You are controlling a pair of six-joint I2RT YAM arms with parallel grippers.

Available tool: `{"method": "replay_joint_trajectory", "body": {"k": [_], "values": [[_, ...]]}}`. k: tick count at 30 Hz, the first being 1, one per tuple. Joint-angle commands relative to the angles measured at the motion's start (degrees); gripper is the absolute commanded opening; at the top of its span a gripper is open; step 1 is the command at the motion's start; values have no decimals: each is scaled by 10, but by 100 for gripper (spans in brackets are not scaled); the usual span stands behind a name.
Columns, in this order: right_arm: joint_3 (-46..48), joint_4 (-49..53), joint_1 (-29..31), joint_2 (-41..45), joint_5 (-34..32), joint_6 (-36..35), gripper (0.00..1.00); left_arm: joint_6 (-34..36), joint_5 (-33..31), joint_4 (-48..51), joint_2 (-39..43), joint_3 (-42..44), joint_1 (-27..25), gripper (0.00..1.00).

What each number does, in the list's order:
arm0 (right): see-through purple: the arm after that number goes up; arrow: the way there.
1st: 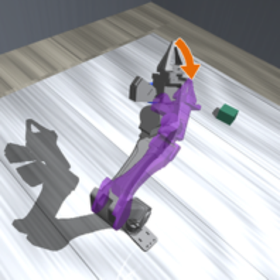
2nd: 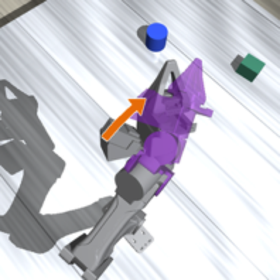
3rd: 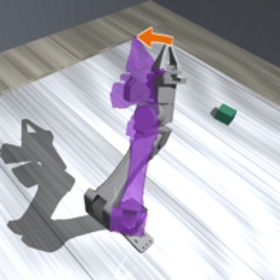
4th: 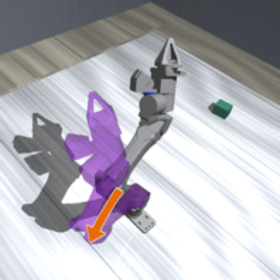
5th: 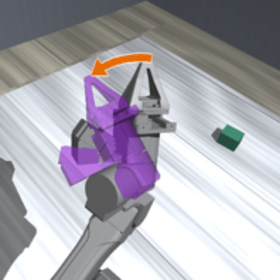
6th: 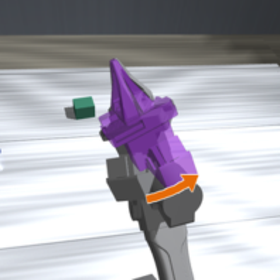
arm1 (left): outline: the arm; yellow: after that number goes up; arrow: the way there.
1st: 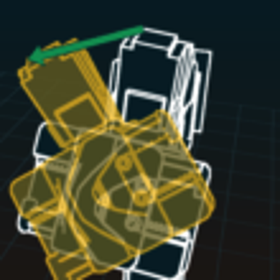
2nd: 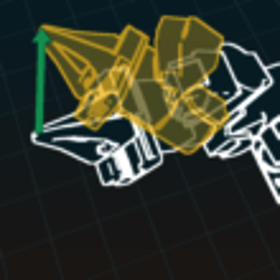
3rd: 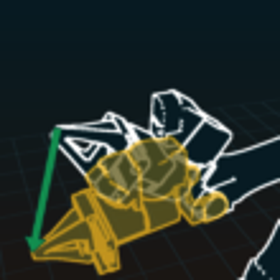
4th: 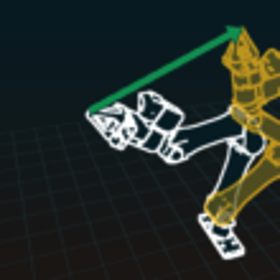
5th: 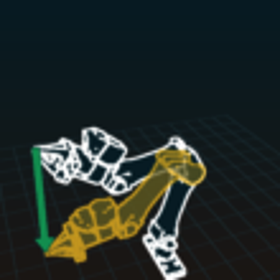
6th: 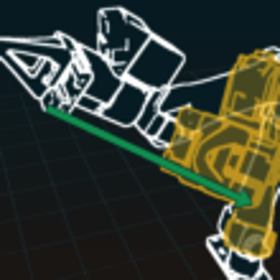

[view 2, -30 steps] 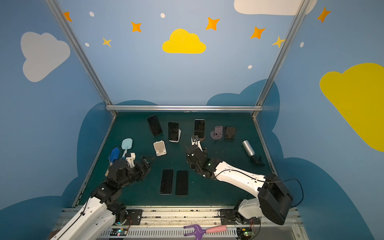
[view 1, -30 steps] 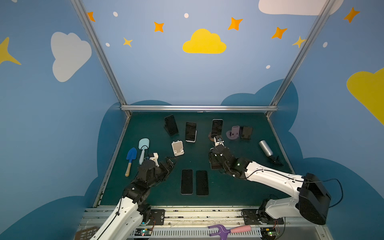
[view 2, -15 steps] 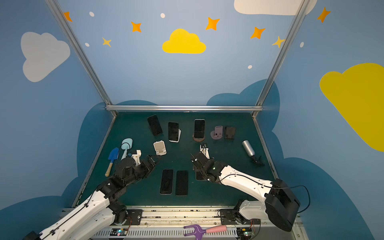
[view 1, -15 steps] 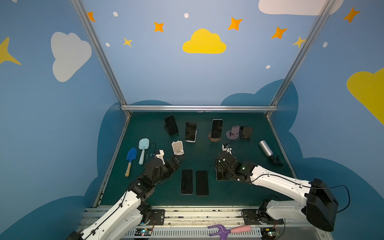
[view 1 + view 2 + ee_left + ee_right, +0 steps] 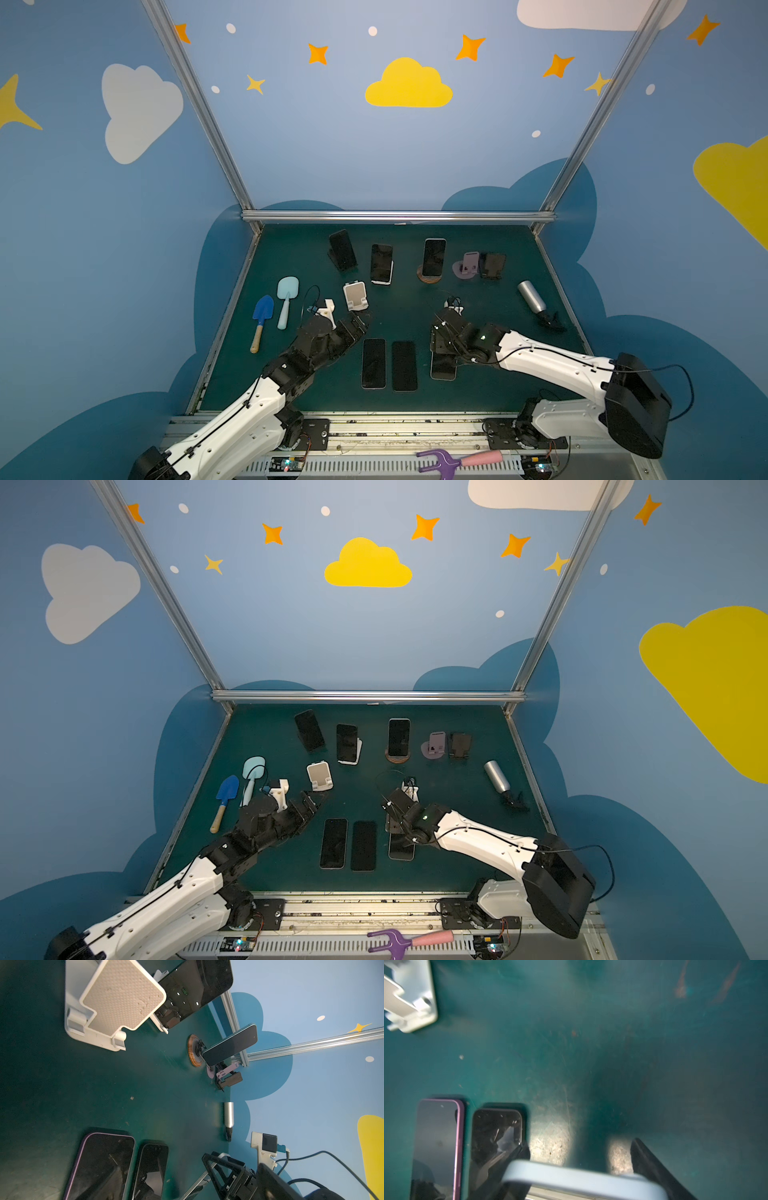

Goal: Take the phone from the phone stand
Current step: 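Lower the held phone flat beside the two flat phones with the right gripper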

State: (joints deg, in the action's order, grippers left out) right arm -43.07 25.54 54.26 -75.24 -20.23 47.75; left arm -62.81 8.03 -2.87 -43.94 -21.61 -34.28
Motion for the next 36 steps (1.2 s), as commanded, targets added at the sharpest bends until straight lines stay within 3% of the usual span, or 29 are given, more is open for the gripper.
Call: {"method": "replay_joint_trajectory", "body": {"k": [1, 23, 36], "values": [[7, -20, 5, -15, 12, 11, 59, 9, -12, -15, -1, -12, -5, 100], [-11, -67, 10, -106, 56, -1, 59, 8, -29, 11, 12, -13, -13, 100], [5, -86, 6, -156, 40, 2, 62, 2, -51, 16, 44, 16, -13, 100]]}}
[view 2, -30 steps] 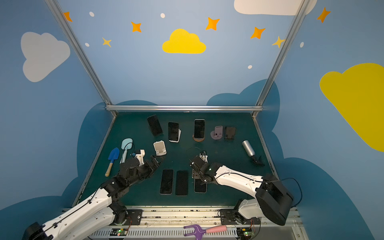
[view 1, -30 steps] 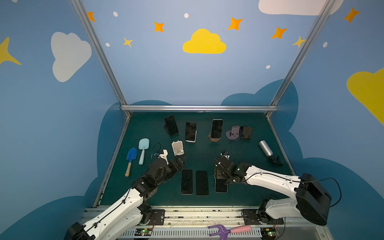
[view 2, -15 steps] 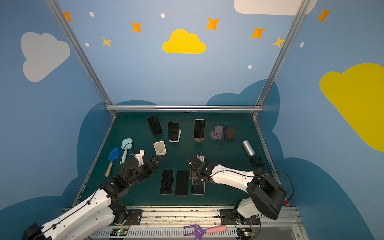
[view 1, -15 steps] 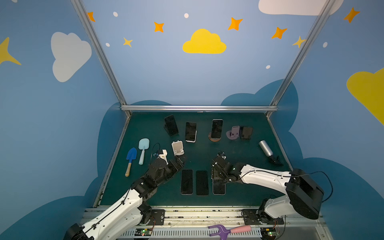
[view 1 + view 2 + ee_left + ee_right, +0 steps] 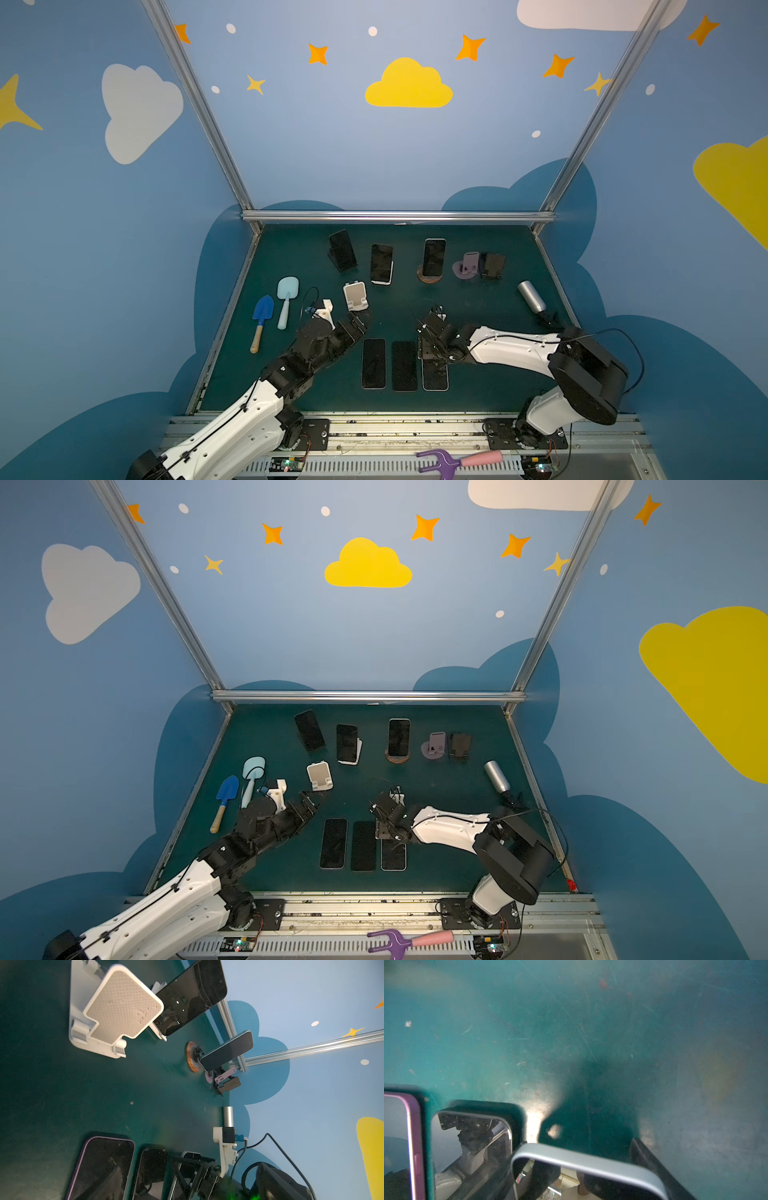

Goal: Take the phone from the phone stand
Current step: 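Lower the held phone flat beside the two flat phones with the right gripper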

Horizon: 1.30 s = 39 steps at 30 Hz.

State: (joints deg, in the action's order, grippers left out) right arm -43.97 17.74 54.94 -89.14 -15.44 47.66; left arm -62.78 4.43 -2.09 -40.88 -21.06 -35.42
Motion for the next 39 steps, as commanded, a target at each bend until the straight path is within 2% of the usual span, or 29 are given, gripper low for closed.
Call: {"method": "replay_joint_trajectory", "body": {"k": [1, 8, 24, 31, 39], "values": [[13, -5, -1, -21, -9, 3, 62, 2, -19, 10, 19, 13, -2, 100], [18, 9, -3, -21, -29, 6, 63, 4, -38, 34, 53, 18, -2, 100], [13, 9, -19, -38, -19, -1, 65, -30, -92, 117, 149, 60, -2, 100], [9, 18, -19, -43, -26, 13, 66, -35, -108, 122, 177, 72, -2, 100], [-29, 78, -19, -74, -50, 38, 67, -51, -109, 117, 189, 90, -2, 100]]}}
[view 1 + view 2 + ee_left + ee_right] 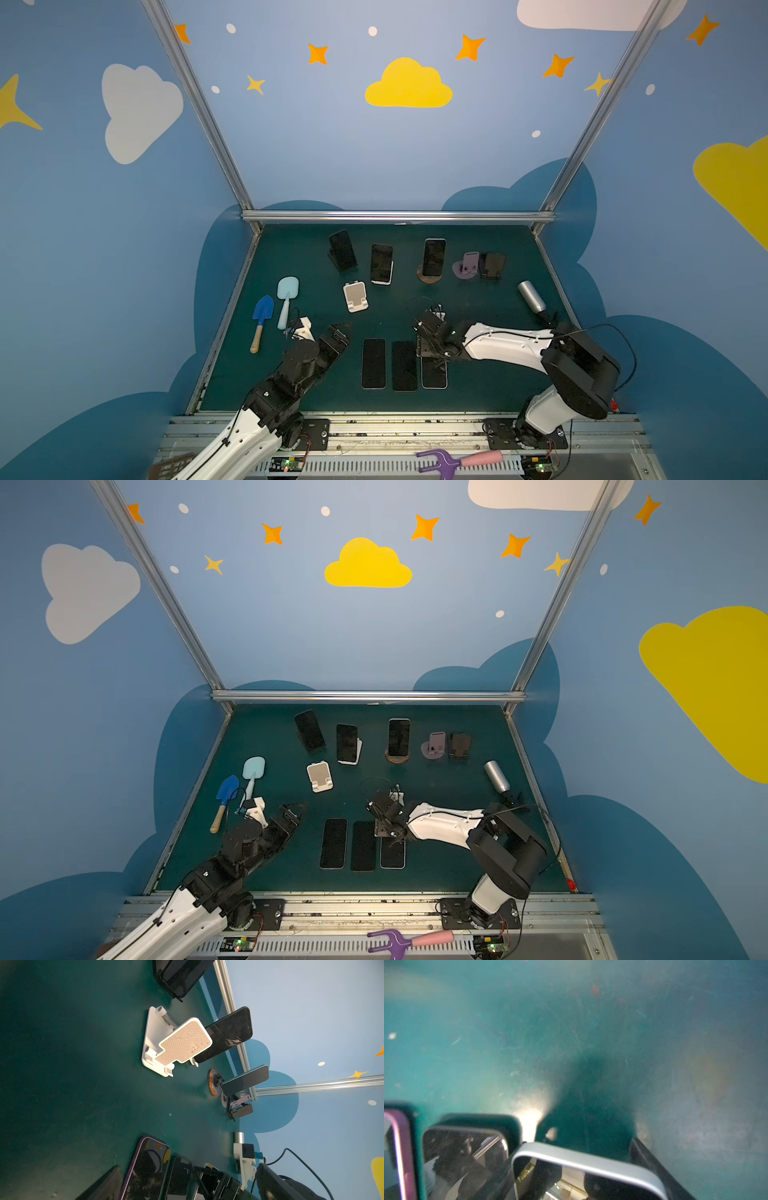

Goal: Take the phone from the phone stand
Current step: 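Lower the held phone flat beside the two flat phones with the right gripper, then open the right gripper and lift it off the placed phone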

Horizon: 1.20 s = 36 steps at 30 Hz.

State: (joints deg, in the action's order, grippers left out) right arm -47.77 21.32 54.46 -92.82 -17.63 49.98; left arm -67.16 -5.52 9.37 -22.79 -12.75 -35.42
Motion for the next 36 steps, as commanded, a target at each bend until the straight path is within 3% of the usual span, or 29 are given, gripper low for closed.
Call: {"method": "replay_joint_trajectory", "body": {"k": [1, 36], "values": [[9, 44, -14, -38, -28, 16, 67, -7, -12, 3, 10, 8, -1, 100], [3, 77, 9, -65, -14, -4, 74, -16, -20, 47, 58, 19, -2, 100]]}}
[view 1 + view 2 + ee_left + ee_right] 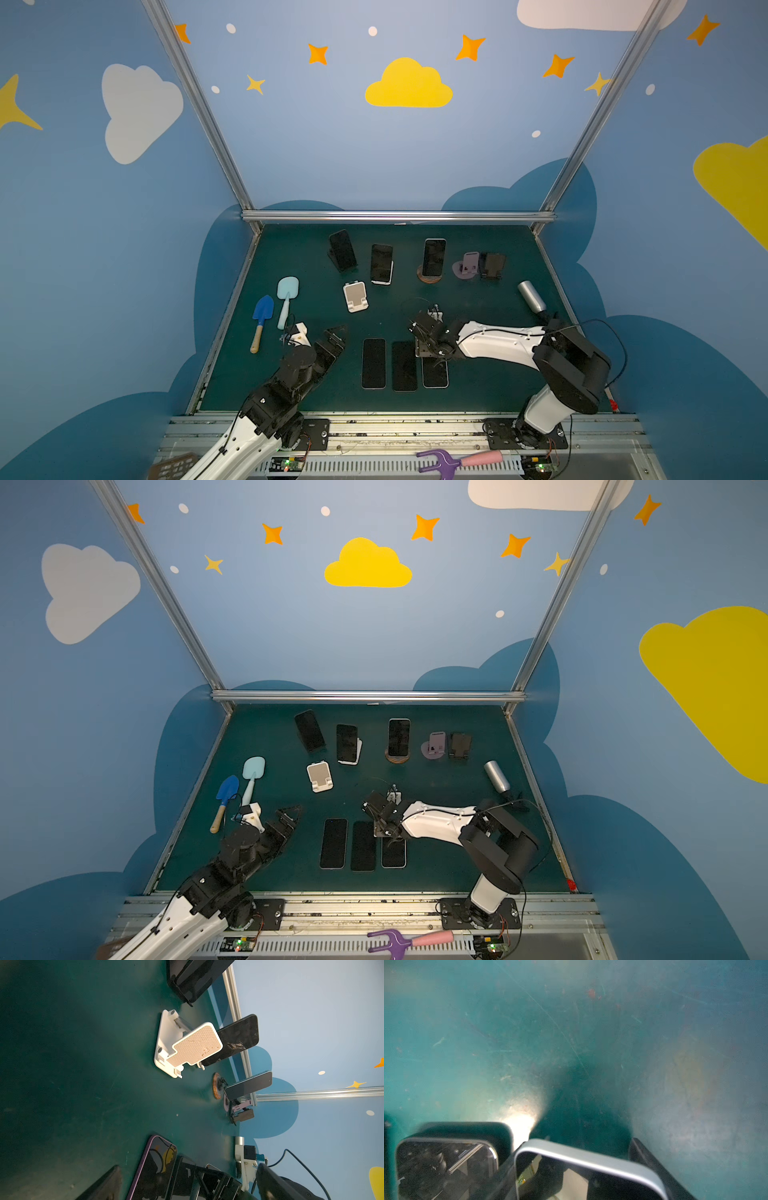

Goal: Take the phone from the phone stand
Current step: 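Open the right gripper and lift it off the placed phone, then move the right gripper to the empty white stand and close on it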

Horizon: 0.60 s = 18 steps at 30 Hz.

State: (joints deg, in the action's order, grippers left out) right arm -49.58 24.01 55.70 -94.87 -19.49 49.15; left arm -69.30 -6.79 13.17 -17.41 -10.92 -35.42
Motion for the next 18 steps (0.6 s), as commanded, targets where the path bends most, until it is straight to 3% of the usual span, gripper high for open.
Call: {"method": "replay_joint_trajectory", "body": {"k": [1, 4, 18], "values": [[21, 52, -4, -44, 5, 8, 74, 6, -8, 7, 4, 3, -2, 100], [7, 58, -10, -53, 32, 6, 74, -3, -14, 5, 3, 16, -2, 100], [-16, 85, -6, -63, 27, 5, 77, -17, -28, 56, 92, 31, -2, 100]]}}
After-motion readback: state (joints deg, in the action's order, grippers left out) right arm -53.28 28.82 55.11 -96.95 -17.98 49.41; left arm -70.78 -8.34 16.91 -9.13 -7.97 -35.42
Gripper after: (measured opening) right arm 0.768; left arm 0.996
